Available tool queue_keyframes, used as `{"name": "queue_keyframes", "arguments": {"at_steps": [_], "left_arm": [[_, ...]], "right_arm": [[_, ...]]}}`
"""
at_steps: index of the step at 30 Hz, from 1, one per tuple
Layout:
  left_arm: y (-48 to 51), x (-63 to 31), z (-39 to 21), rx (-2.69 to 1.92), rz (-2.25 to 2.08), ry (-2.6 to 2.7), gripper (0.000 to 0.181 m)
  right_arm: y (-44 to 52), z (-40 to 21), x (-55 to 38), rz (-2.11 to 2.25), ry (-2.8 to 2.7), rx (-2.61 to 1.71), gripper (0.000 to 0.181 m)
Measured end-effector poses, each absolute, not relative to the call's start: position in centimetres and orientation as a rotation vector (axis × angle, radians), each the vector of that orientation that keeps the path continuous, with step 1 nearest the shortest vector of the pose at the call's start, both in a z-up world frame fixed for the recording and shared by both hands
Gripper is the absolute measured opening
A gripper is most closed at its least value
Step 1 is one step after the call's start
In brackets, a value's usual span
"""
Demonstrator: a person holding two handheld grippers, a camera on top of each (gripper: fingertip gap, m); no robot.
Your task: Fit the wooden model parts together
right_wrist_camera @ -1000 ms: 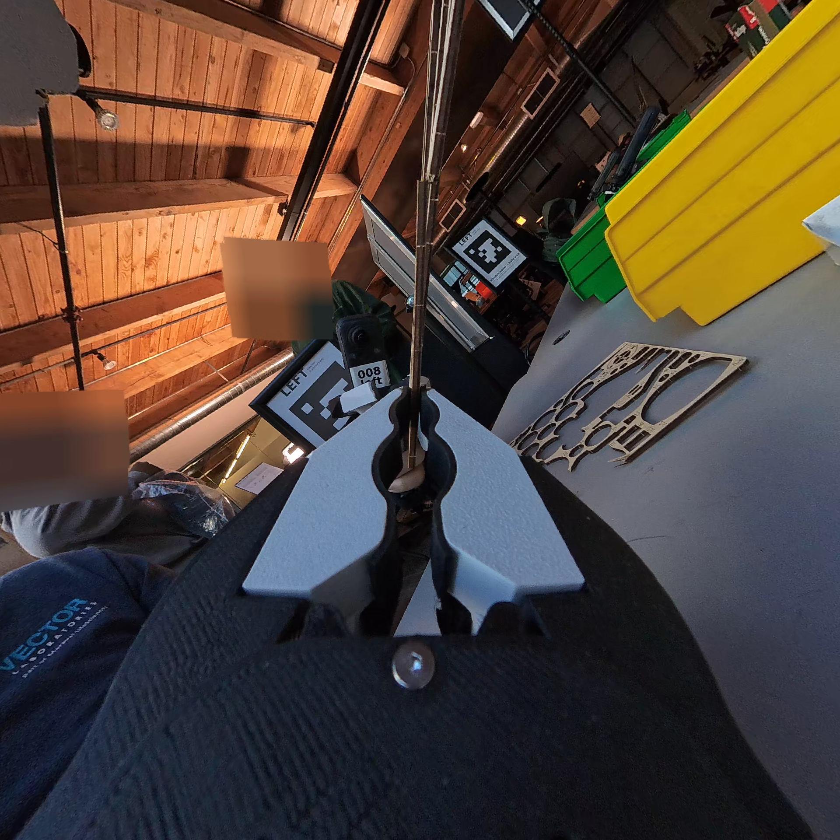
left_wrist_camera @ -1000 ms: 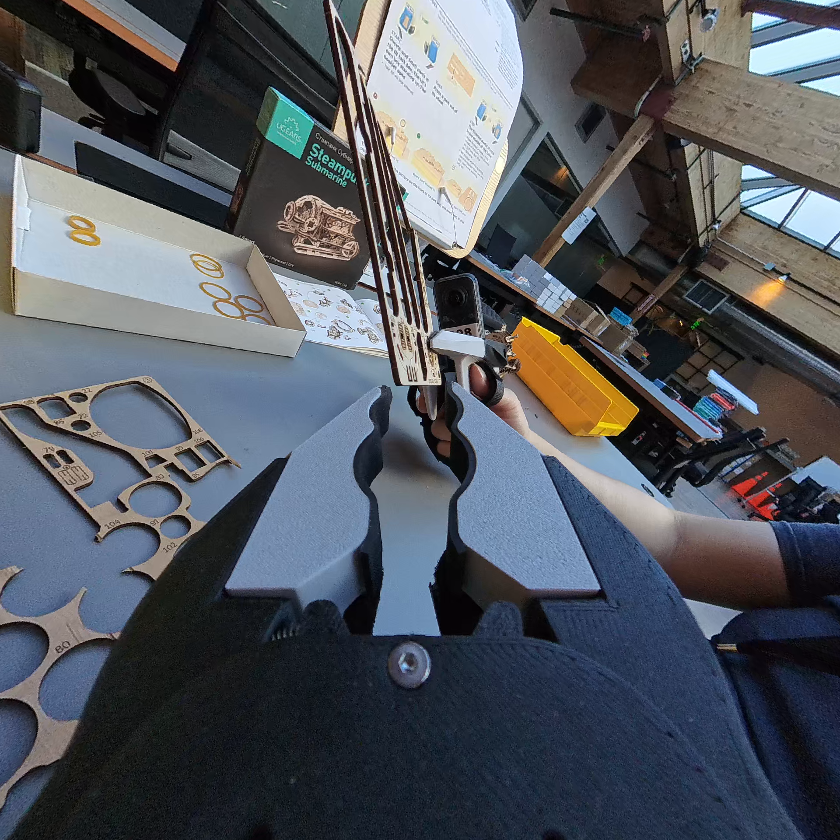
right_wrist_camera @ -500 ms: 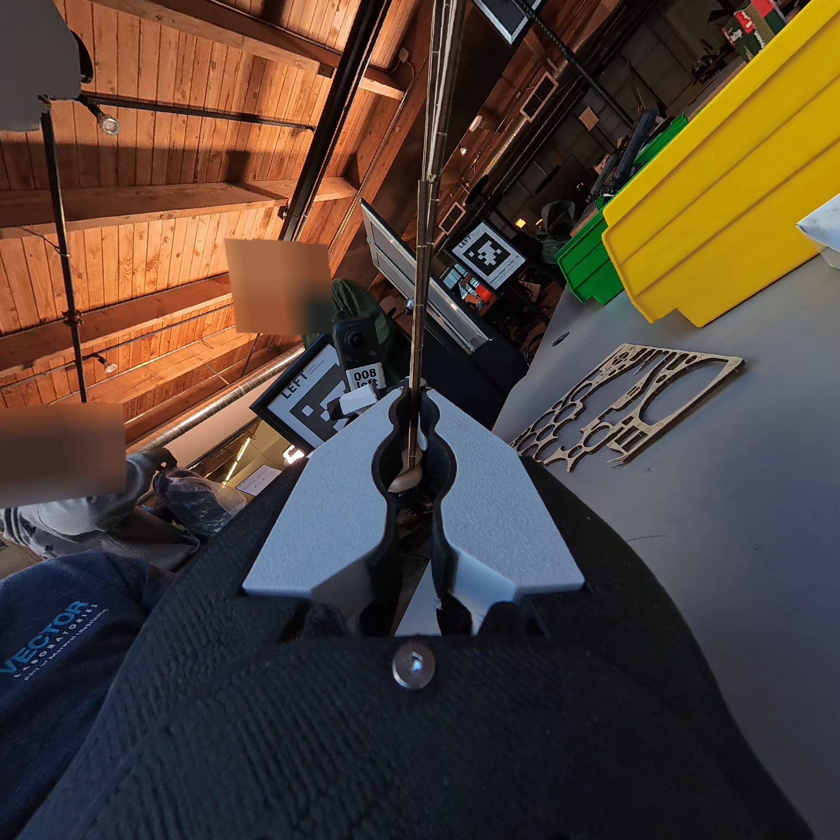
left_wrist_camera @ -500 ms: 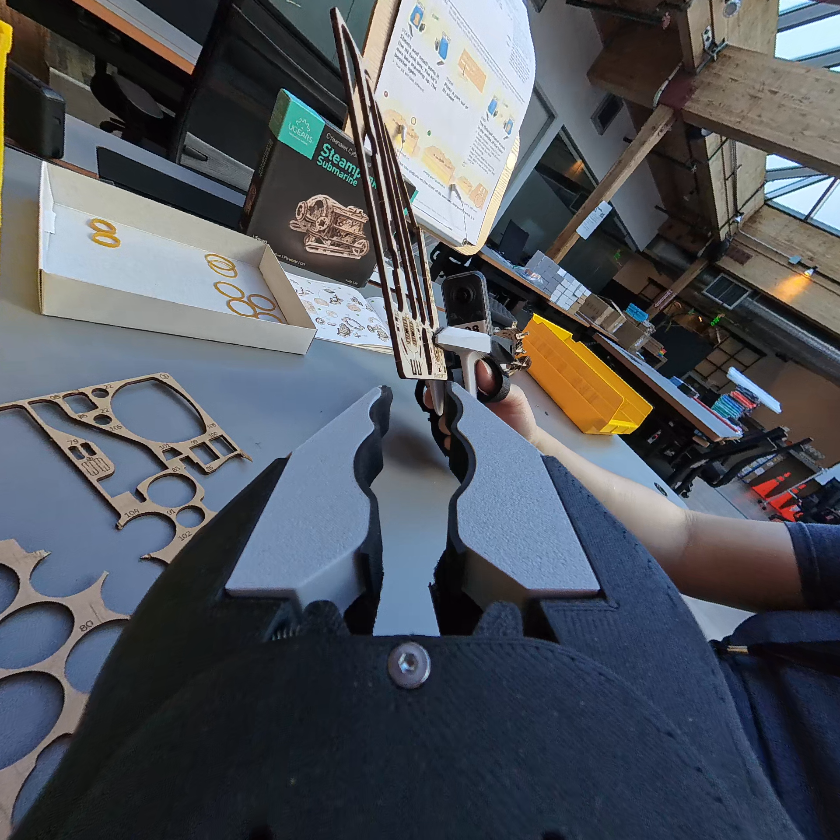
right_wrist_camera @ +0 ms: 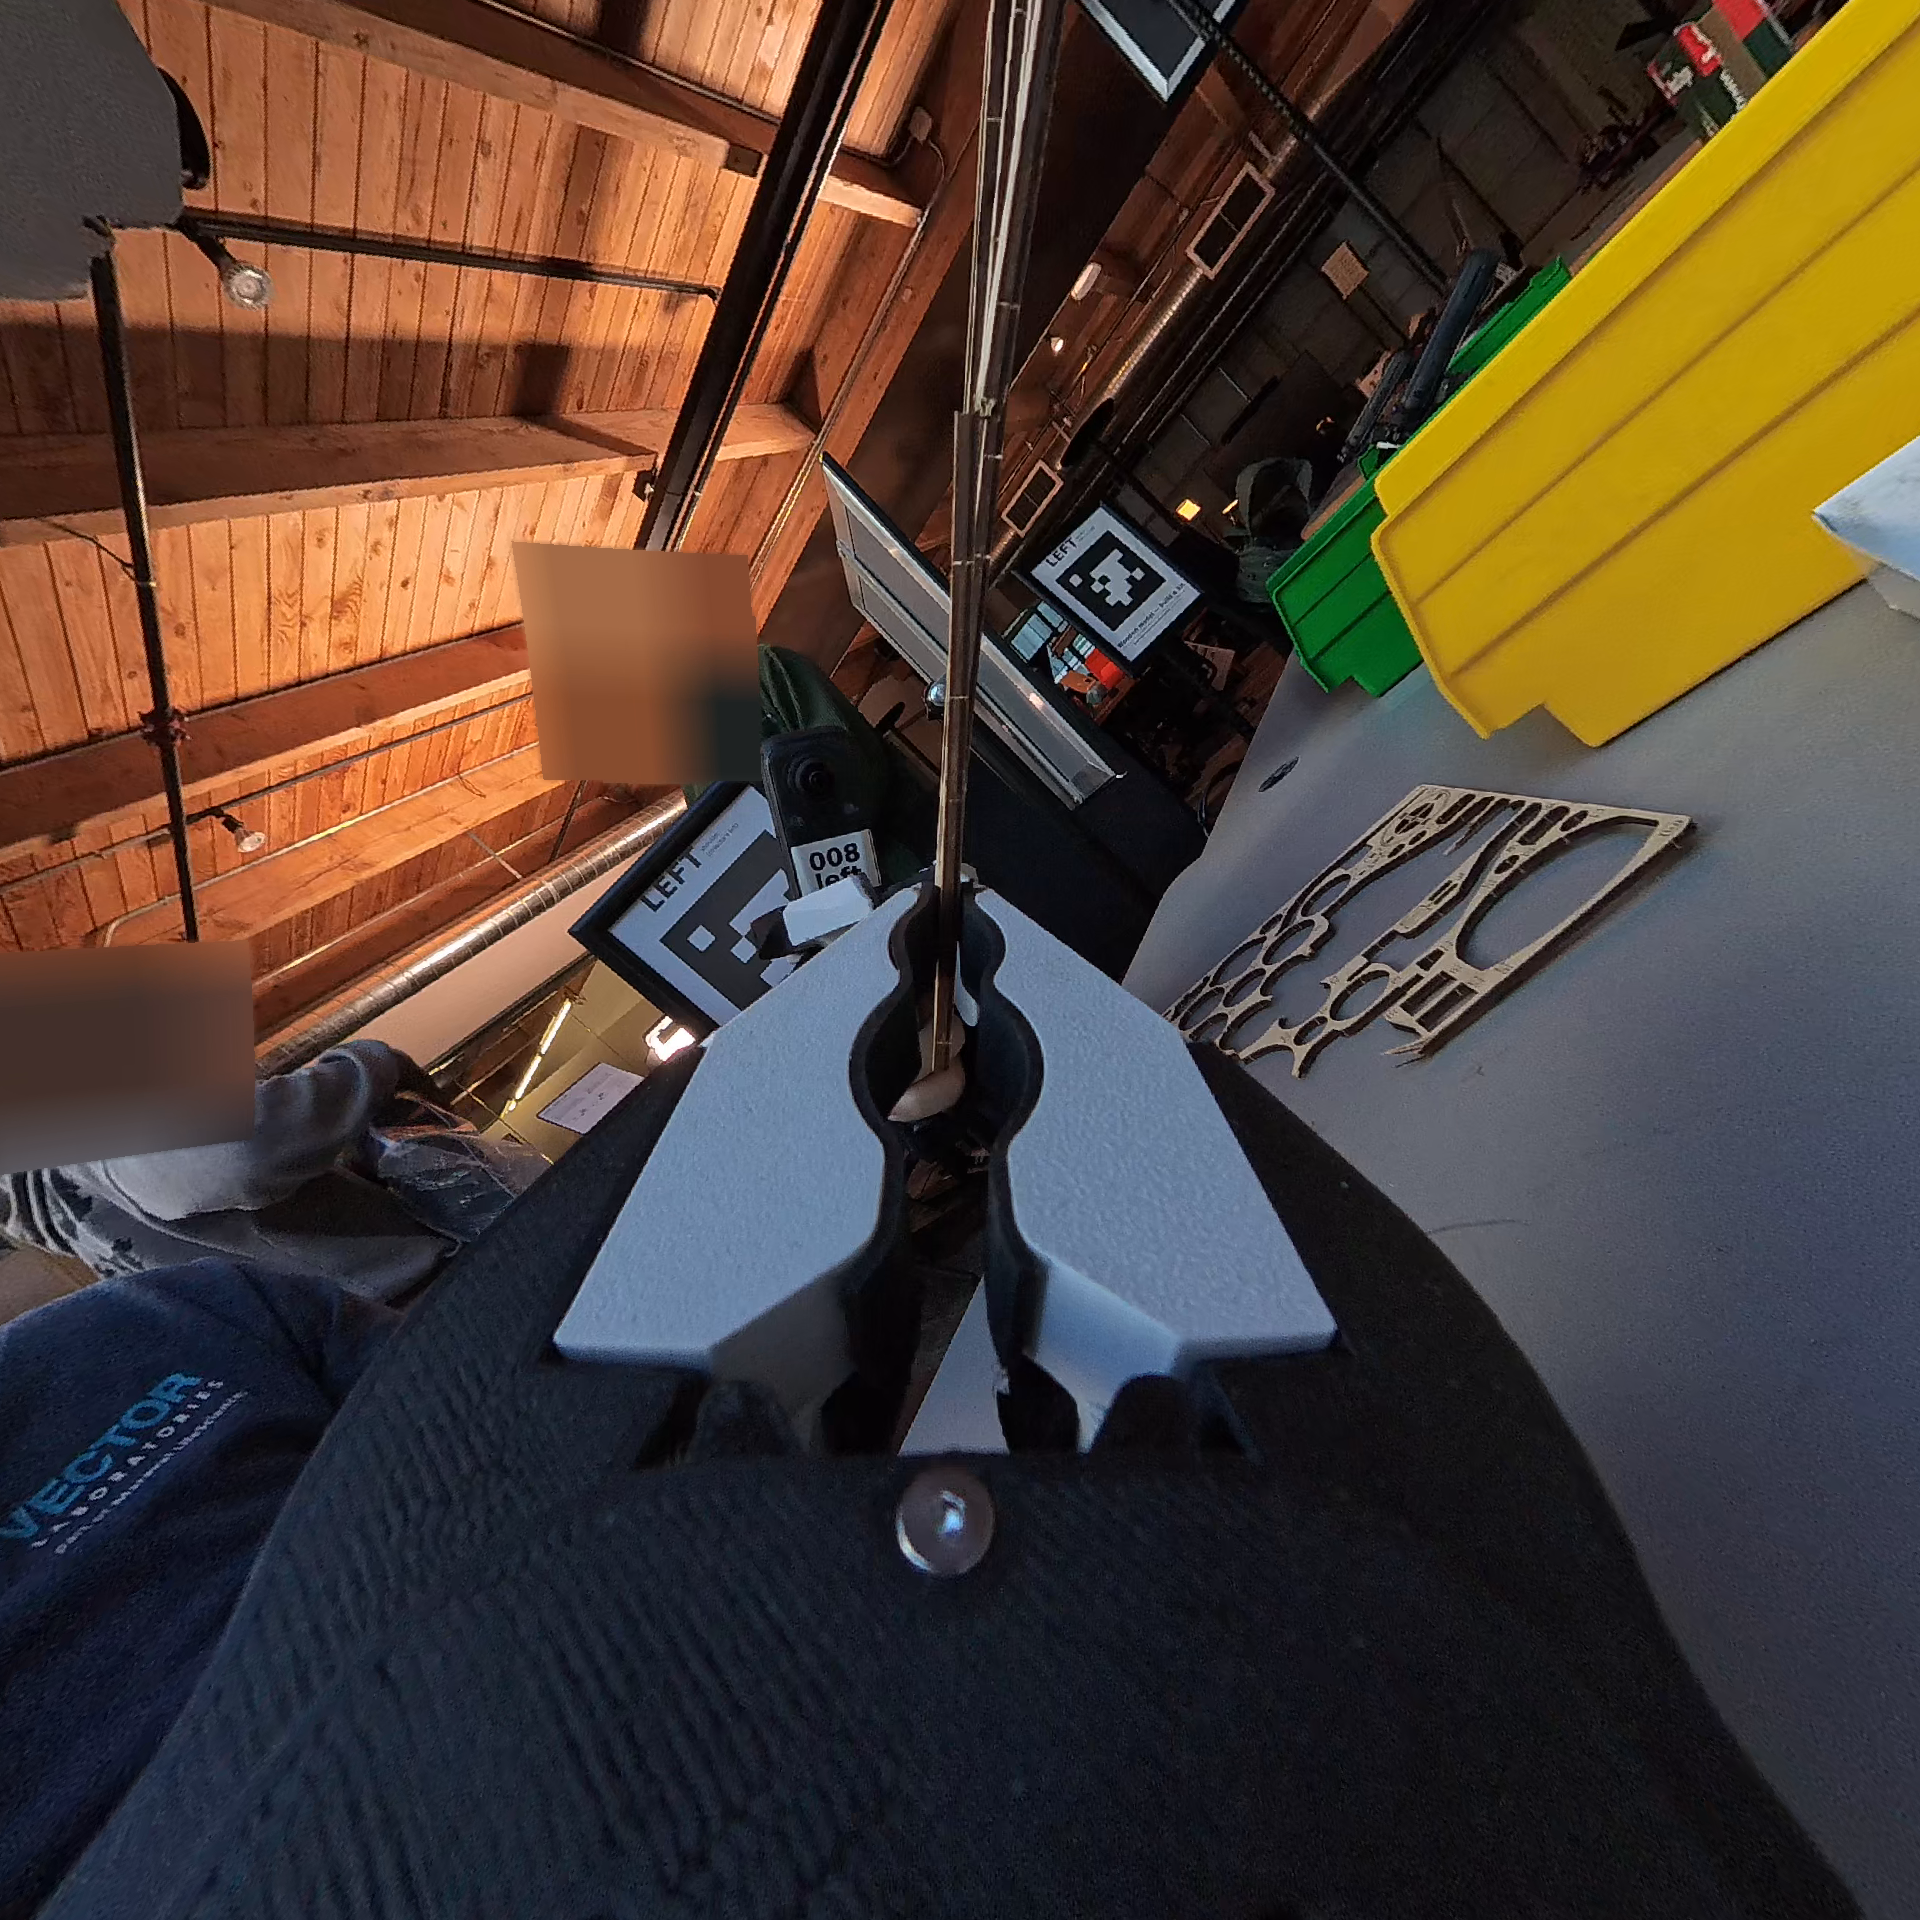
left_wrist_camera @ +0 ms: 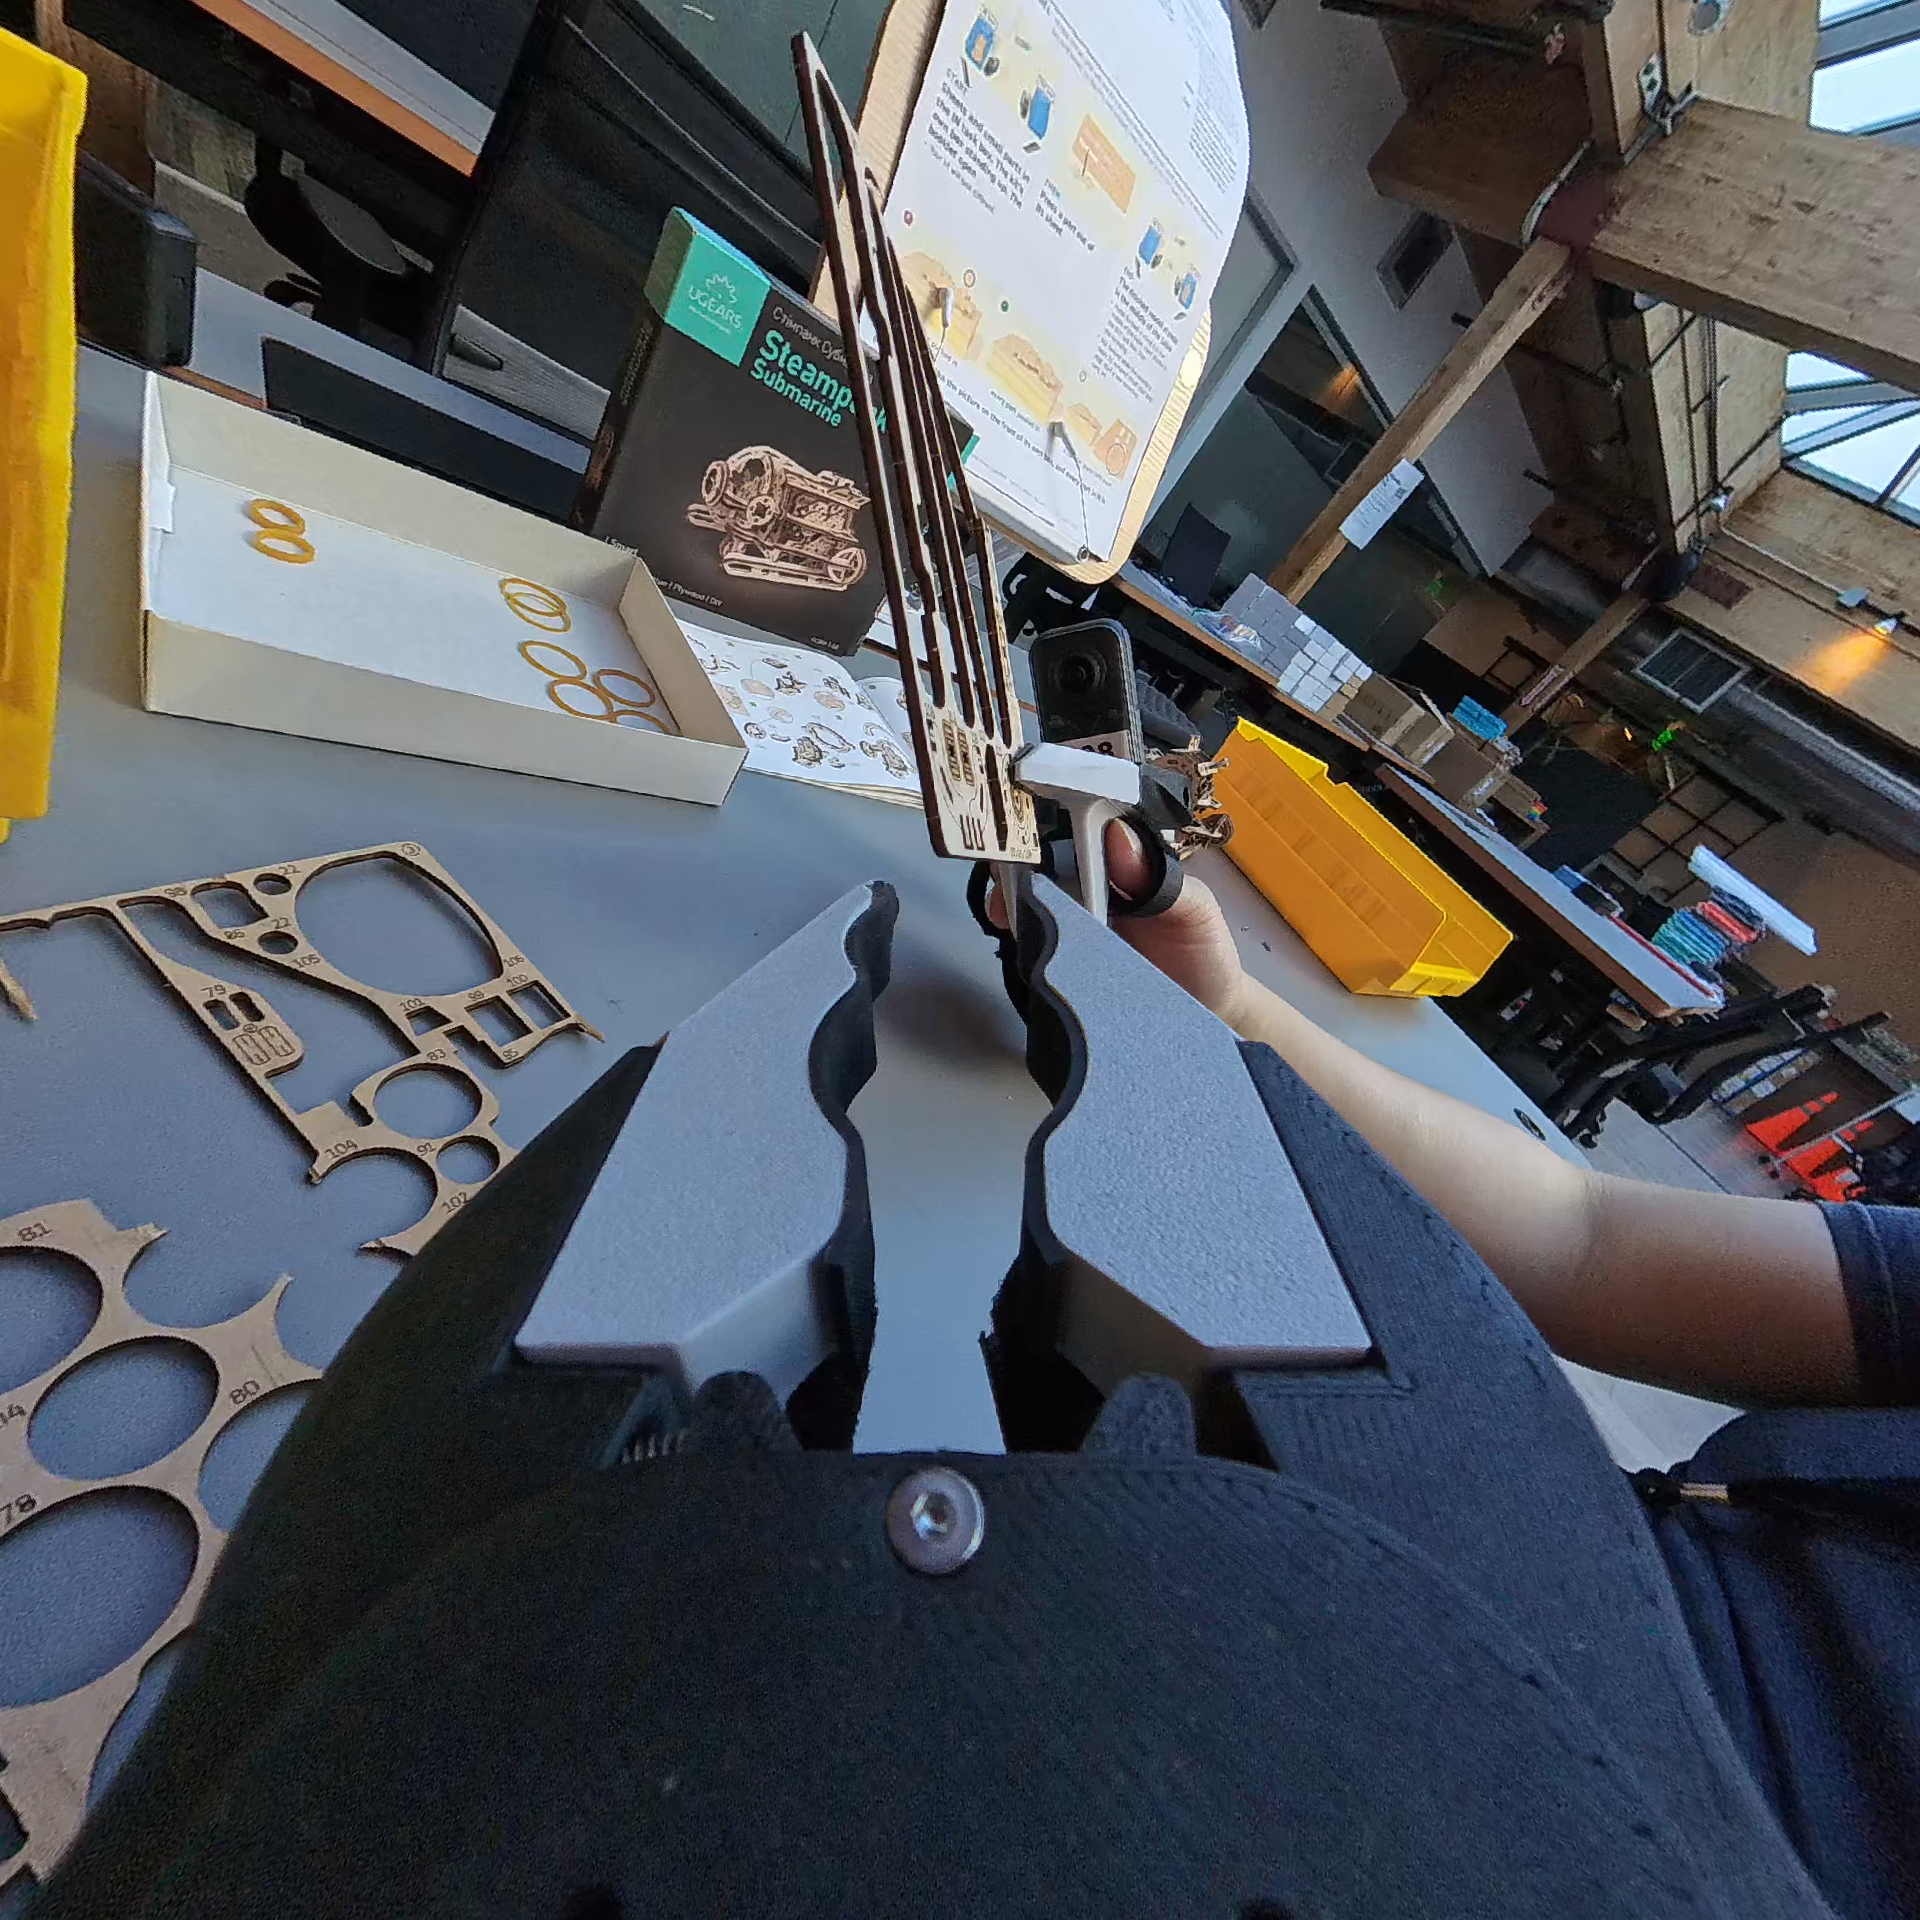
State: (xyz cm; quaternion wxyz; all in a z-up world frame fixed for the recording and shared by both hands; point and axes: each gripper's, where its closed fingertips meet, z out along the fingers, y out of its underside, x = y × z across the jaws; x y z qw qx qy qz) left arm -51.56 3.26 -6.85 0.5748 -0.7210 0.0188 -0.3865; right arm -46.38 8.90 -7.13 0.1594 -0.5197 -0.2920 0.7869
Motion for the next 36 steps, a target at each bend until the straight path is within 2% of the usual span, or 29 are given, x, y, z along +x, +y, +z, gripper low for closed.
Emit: {"name": "queue_keyframes", "arguments": {"at_steps": [36], "left_arm": [[4.7, -51.1, -7.9, -1.728, -0.881, -0.013, 0.02]], "right_arm": [[8.8, -7.9, -46.5, 2.244, -0.862, -1.51, 0.001]]}}
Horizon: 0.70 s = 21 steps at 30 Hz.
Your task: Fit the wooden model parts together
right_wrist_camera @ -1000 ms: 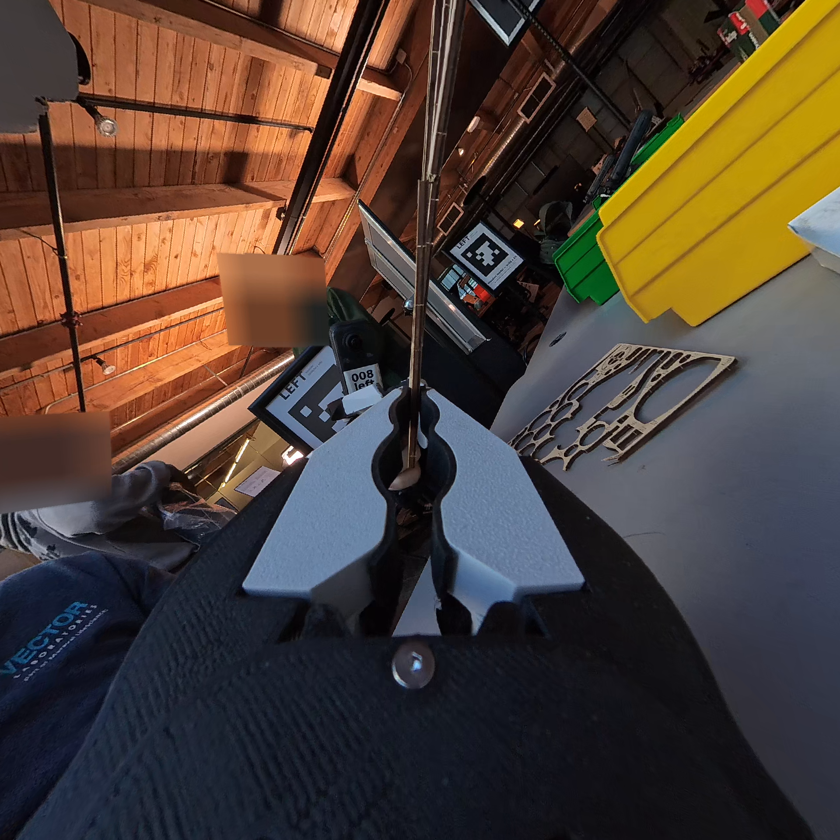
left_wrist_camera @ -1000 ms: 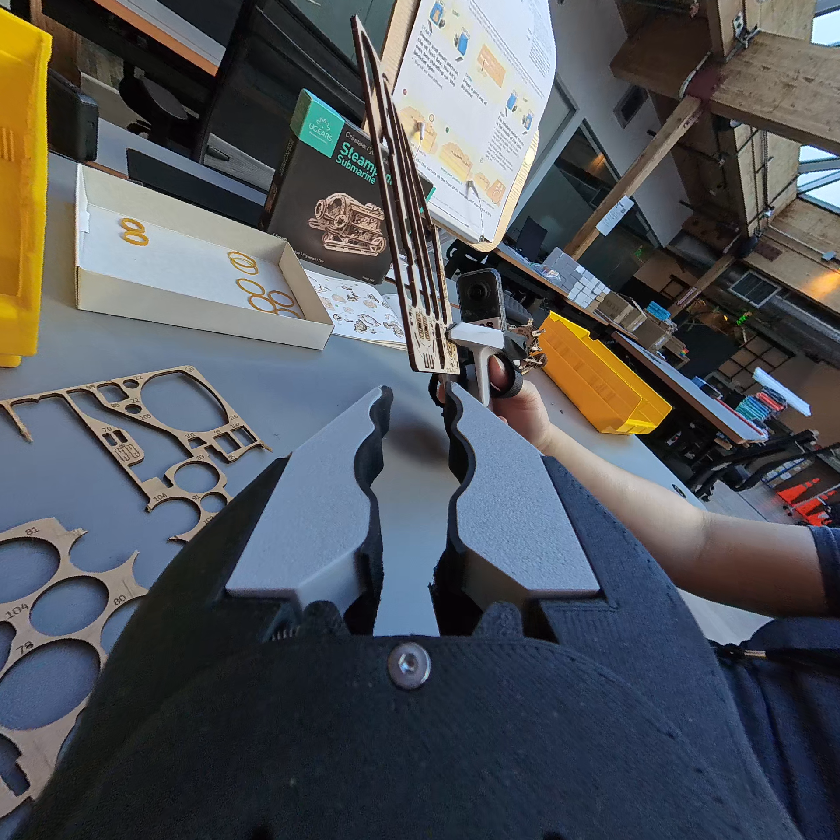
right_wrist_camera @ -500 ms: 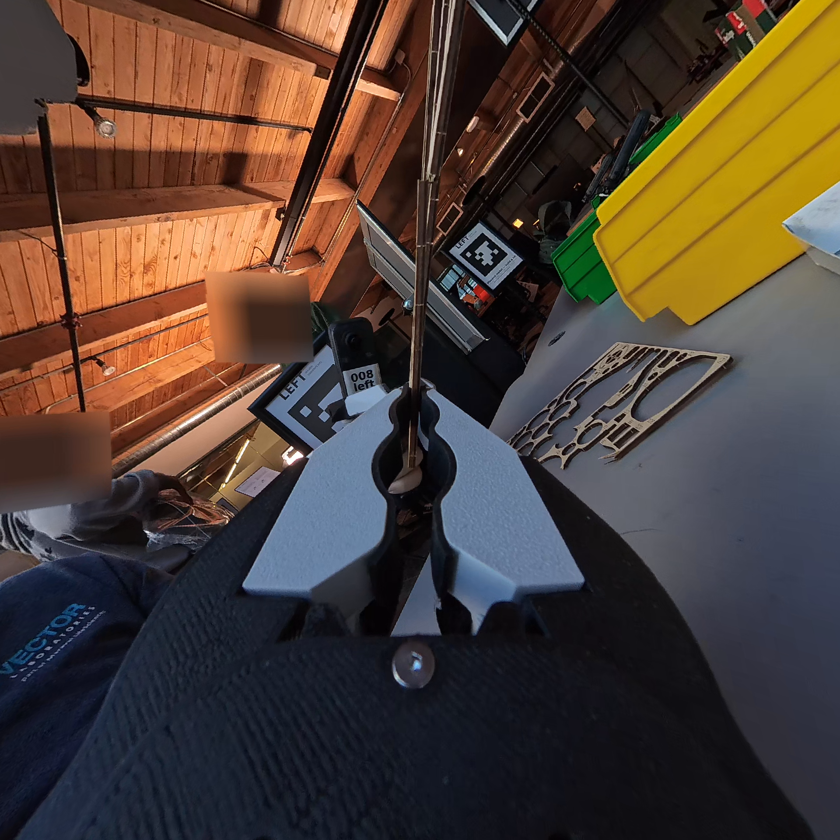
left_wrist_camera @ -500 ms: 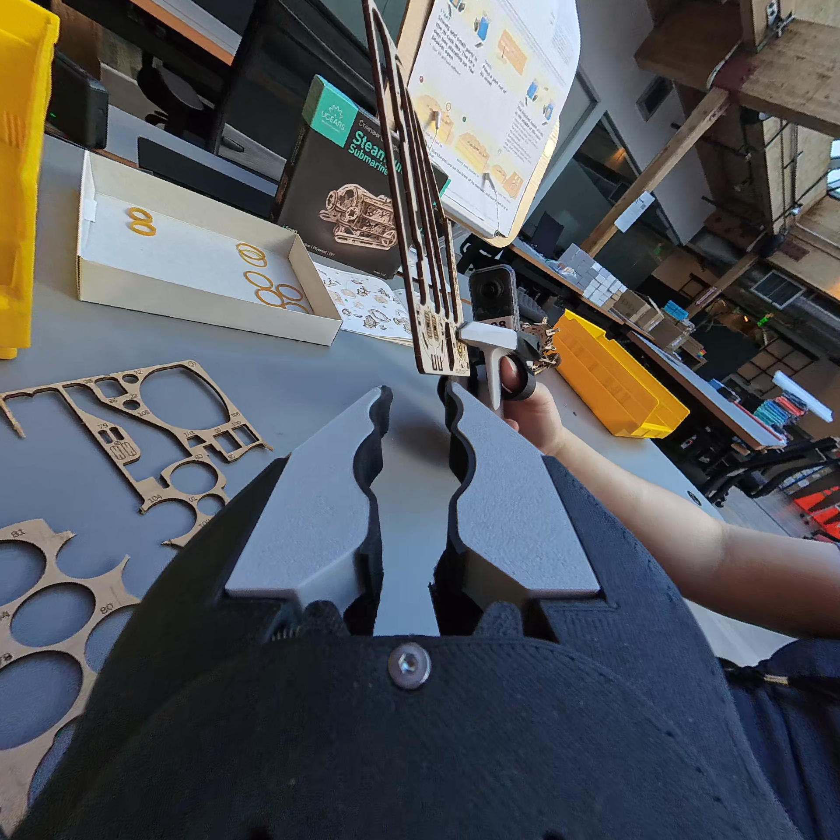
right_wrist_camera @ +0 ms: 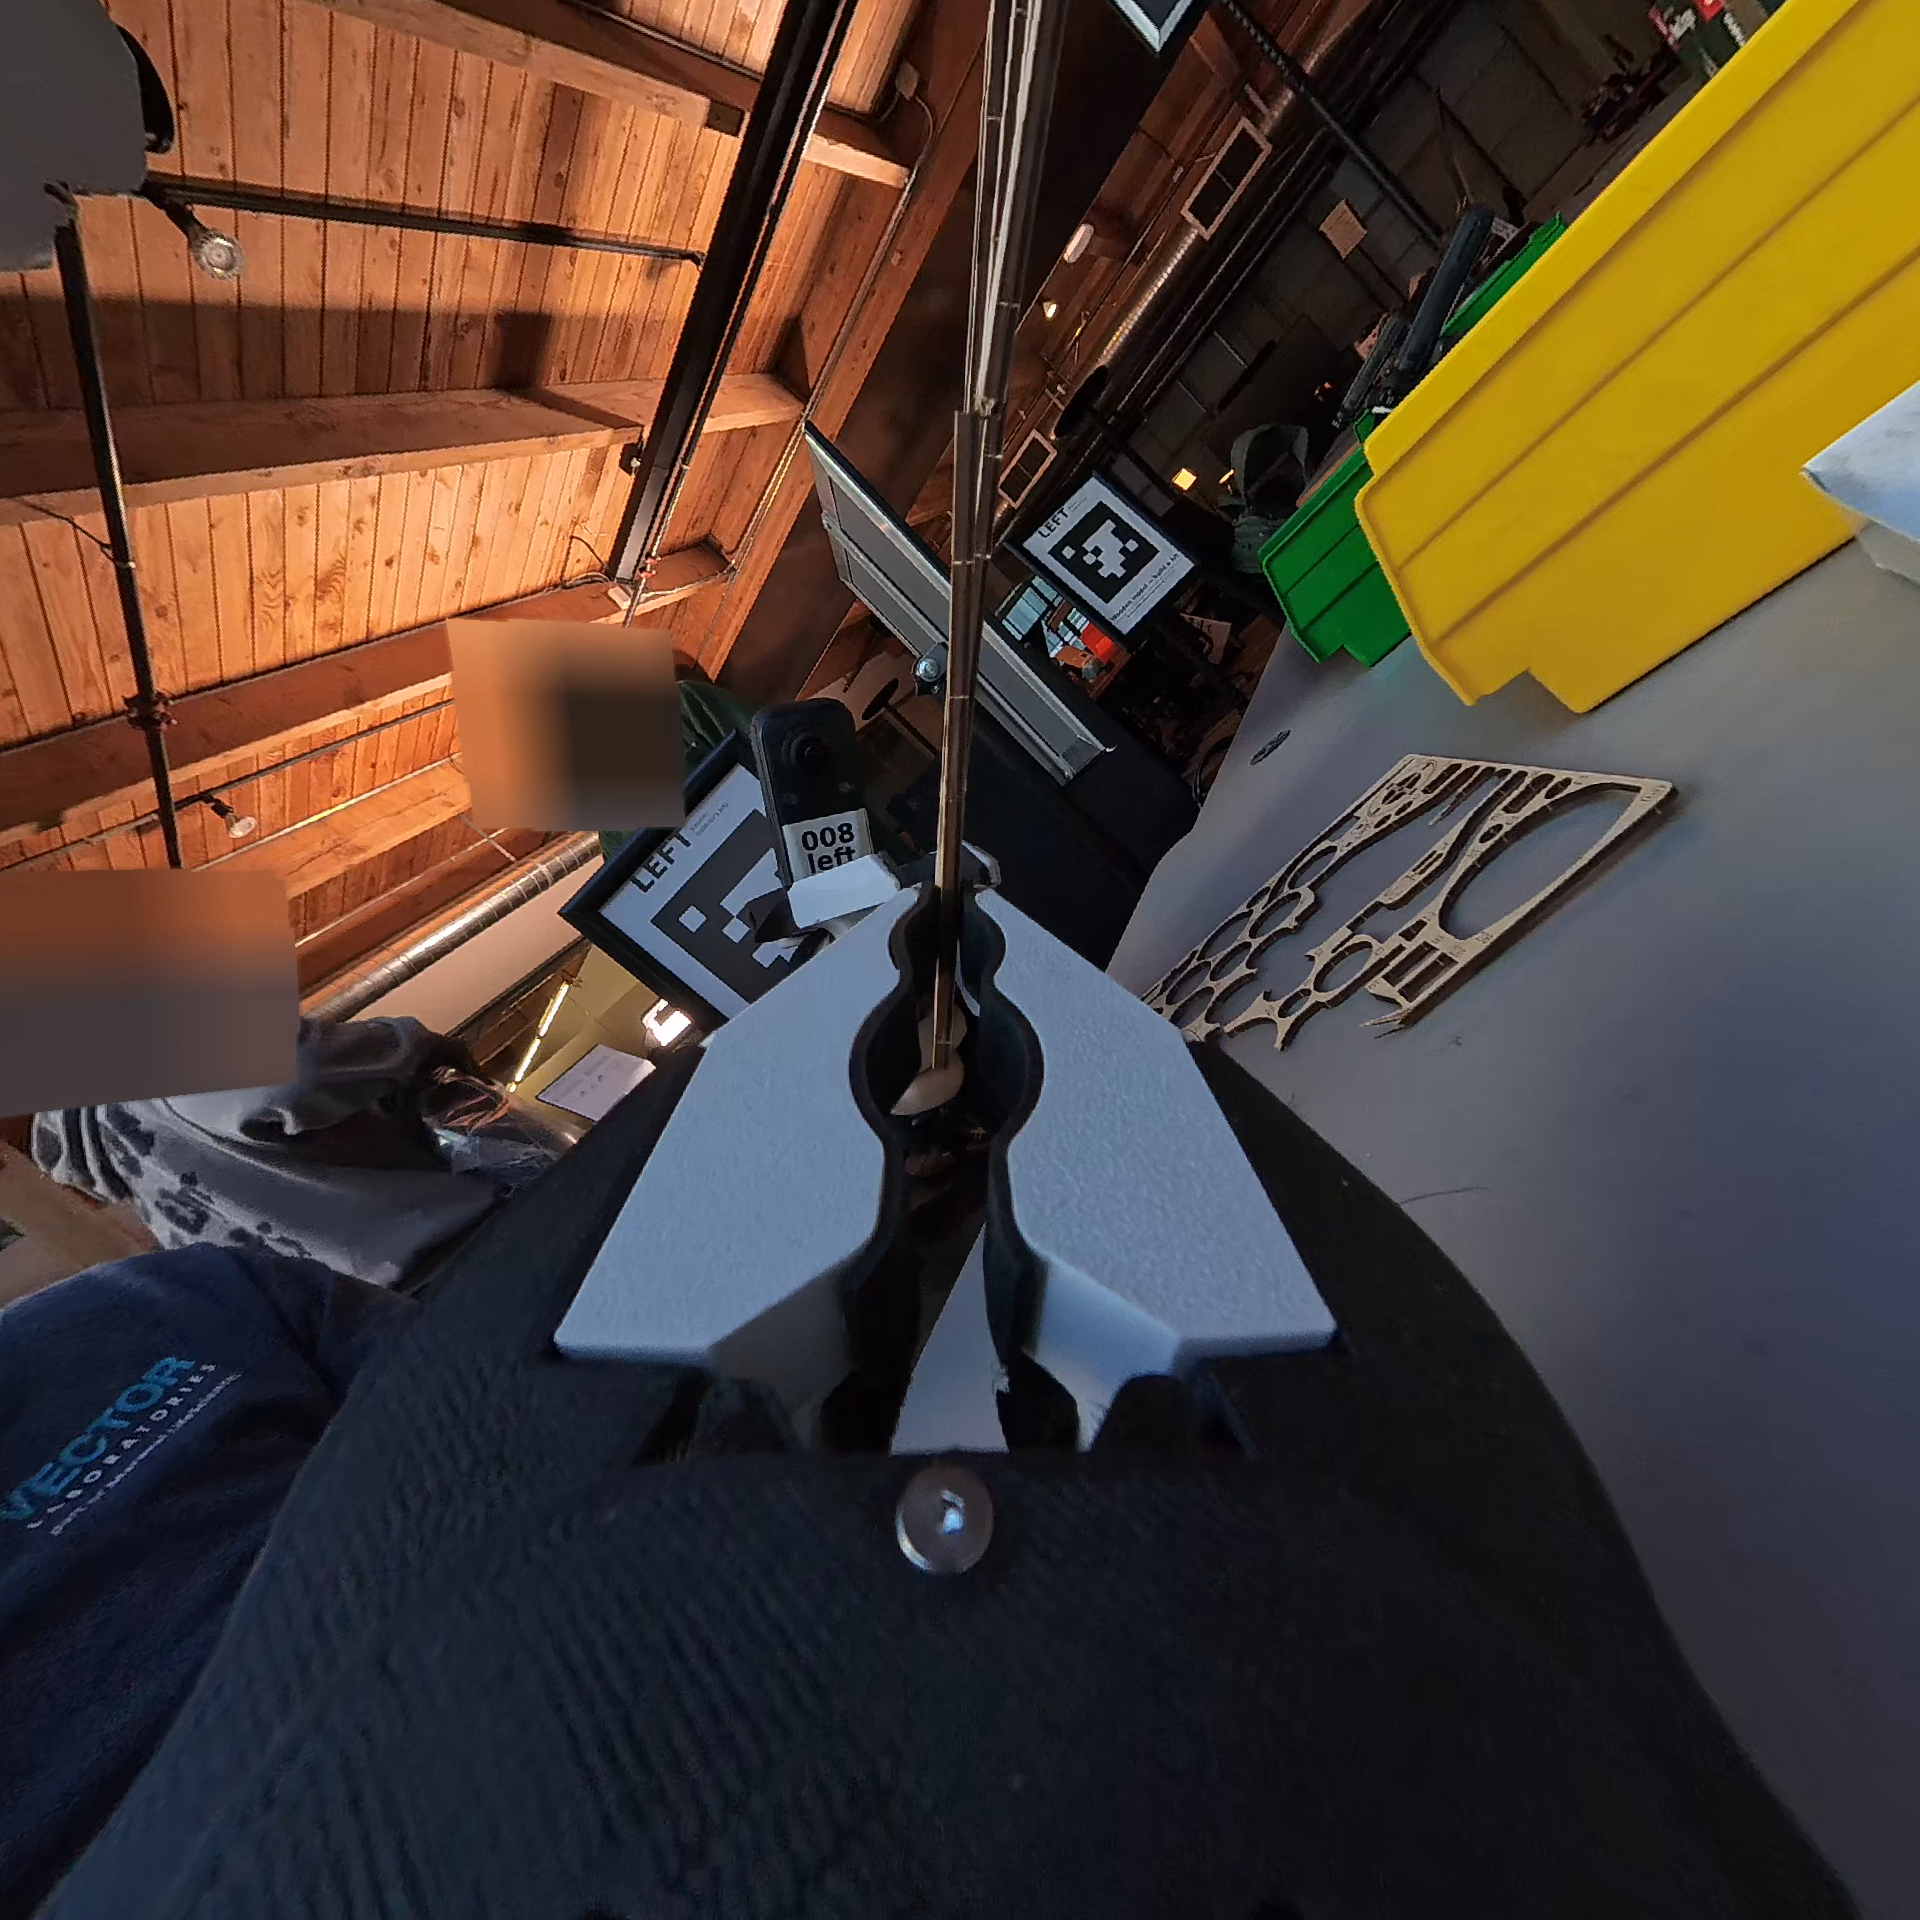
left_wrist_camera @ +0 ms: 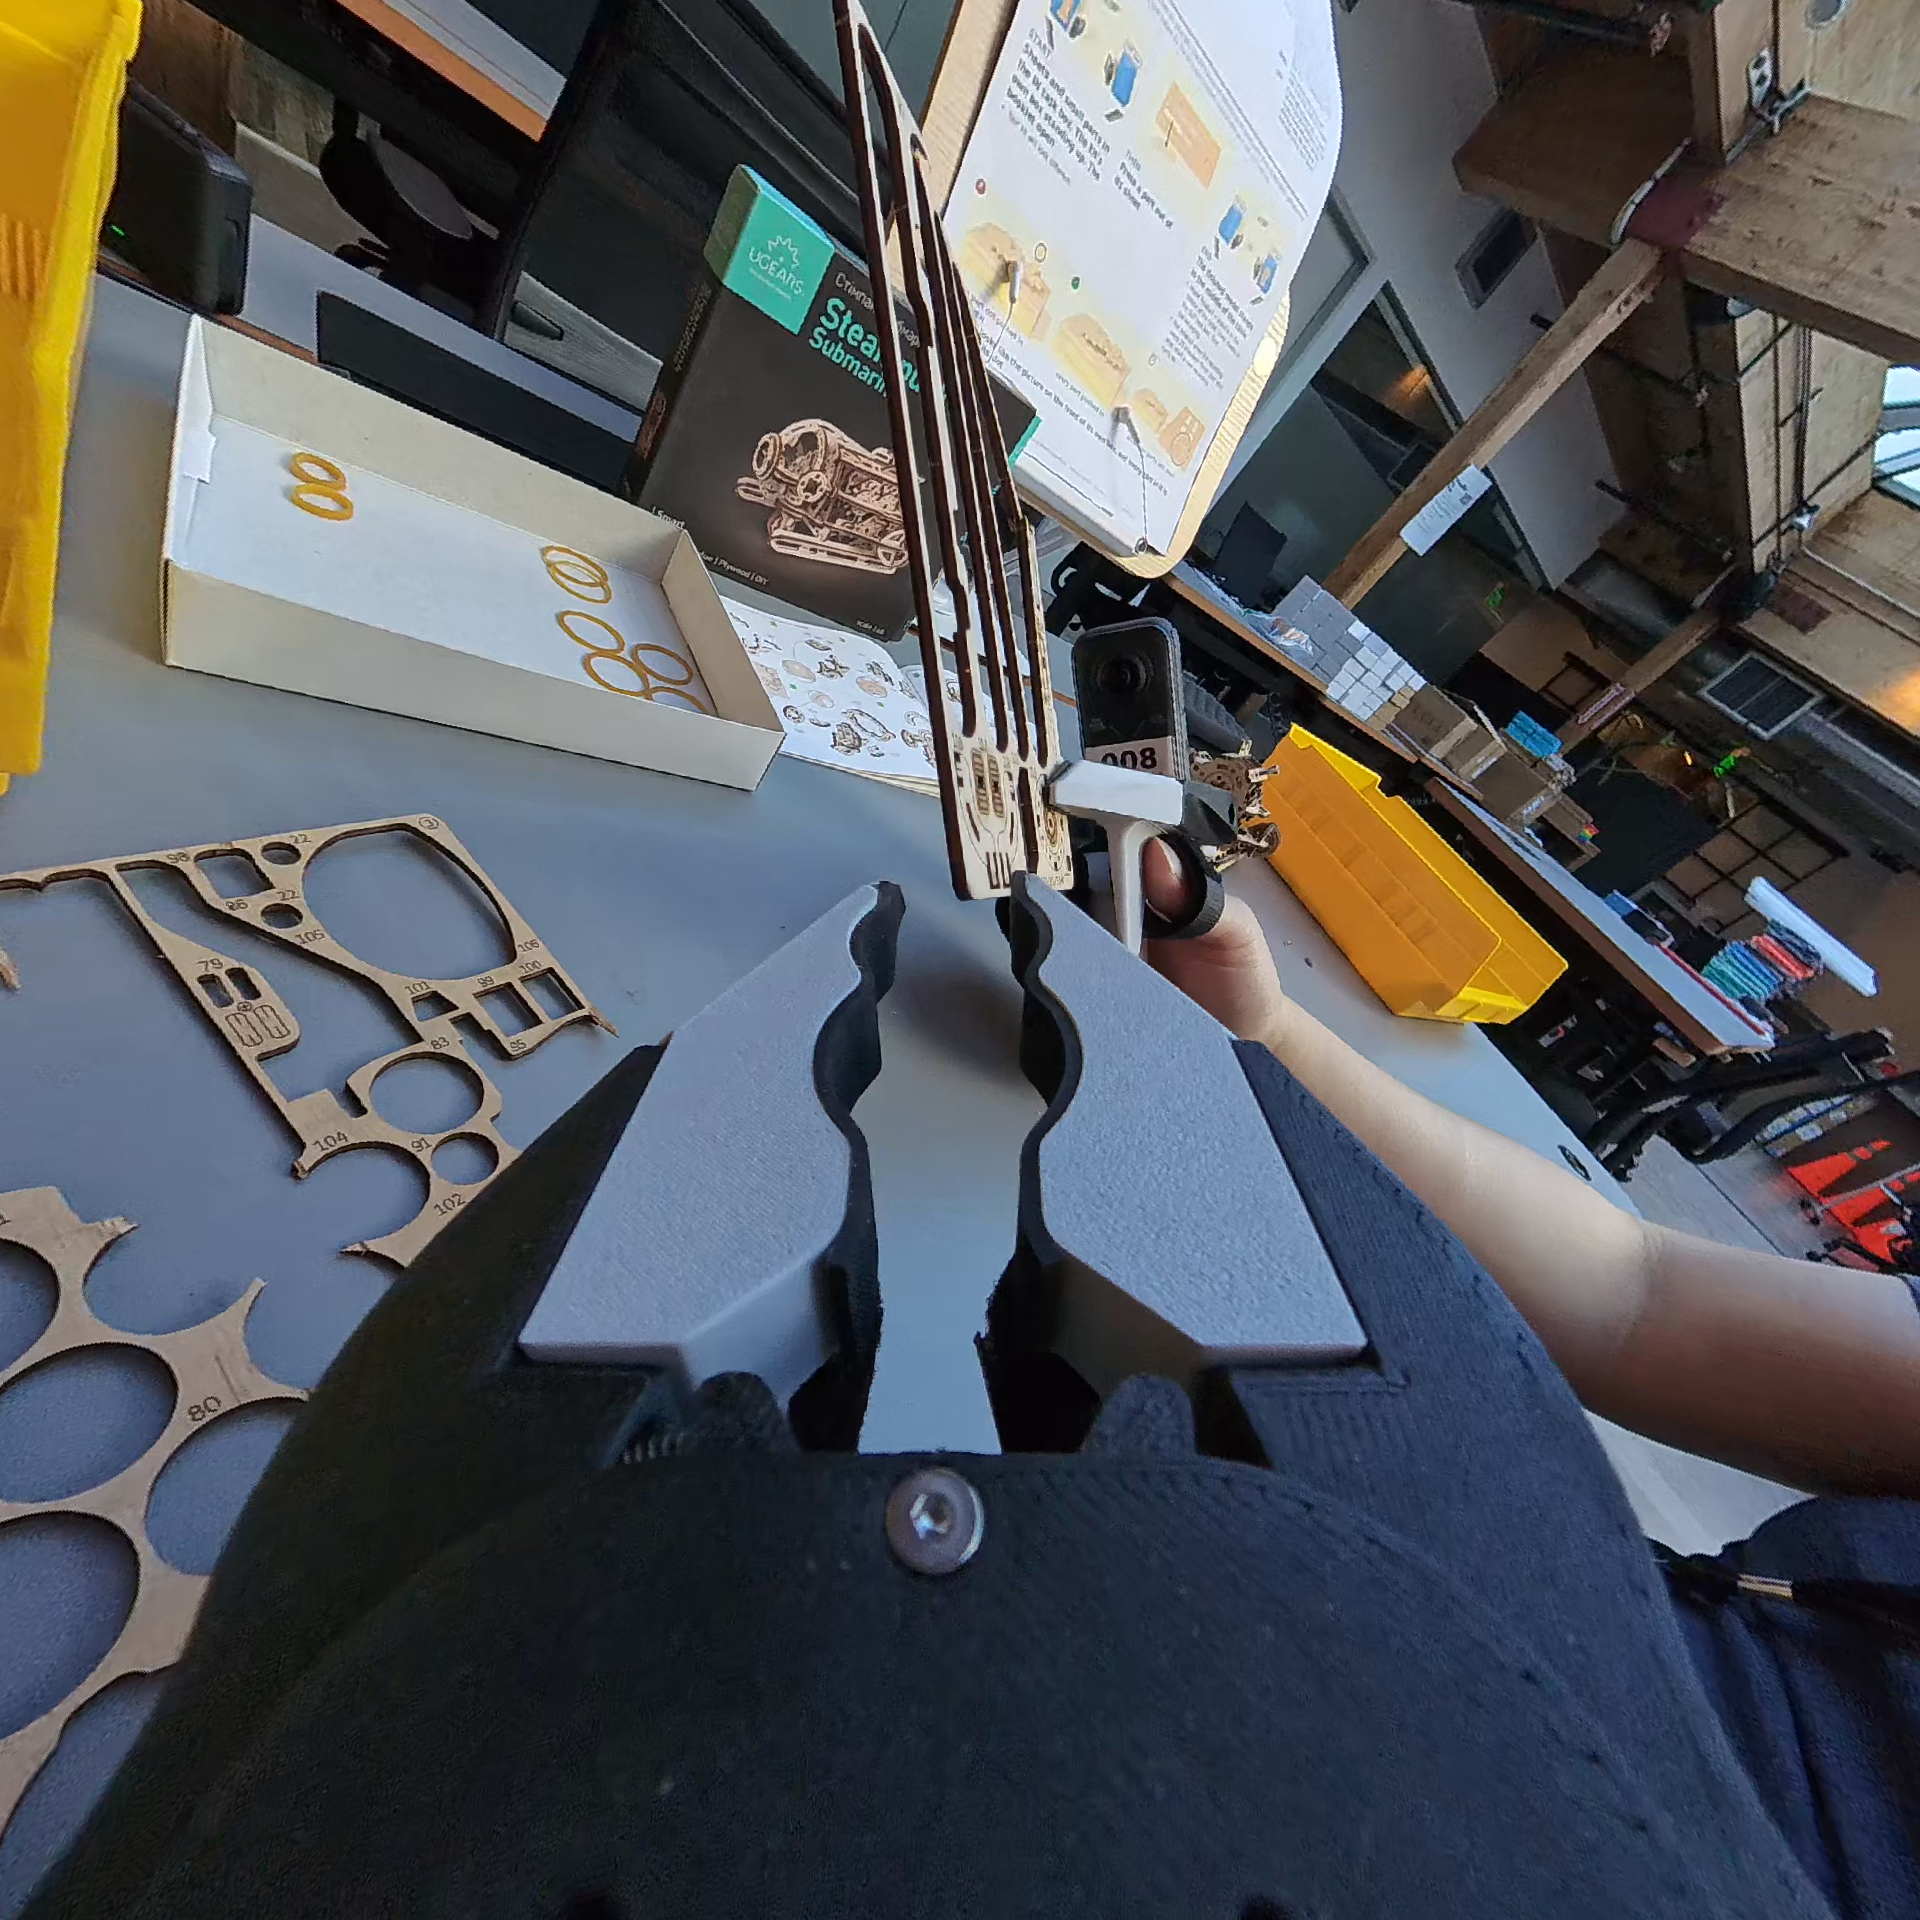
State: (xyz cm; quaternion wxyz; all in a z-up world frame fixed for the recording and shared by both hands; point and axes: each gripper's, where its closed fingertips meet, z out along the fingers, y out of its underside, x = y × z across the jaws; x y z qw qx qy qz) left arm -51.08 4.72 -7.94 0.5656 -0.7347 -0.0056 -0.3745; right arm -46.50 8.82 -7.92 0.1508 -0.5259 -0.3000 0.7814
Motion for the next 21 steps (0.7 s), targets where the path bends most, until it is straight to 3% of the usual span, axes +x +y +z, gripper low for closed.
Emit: {"name": "queue_keyframes", "arguments": {"at_steps": [4, 7, 13, 21], "left_arm": [[4.7, -50.7, -8.0, -1.737, -0.886, 0.002, 0.02], [4.4, -50.2, -7.9, -1.732, -0.934, 0.016, 0.003], [4.4, -49.7, -7.9, -1.727, -0.938, 0.039, 0.01], [4.0, -49.2, -7.2, -1.699, -0.958, 0.049, 0.001]], "right_arm": [[8.6, -8.0, -46.6, 2.241, -0.878, -1.513, 0.001], [8.5, -7.9, -46.5, 2.26, -0.878, -1.5, 0.002], [8.2, -7.9, -46.3, 2.287, -0.902, -1.492, 0.002], [8.1, -7.6, -46.5, 2.276, -0.9, -1.462, 0.005]]}}
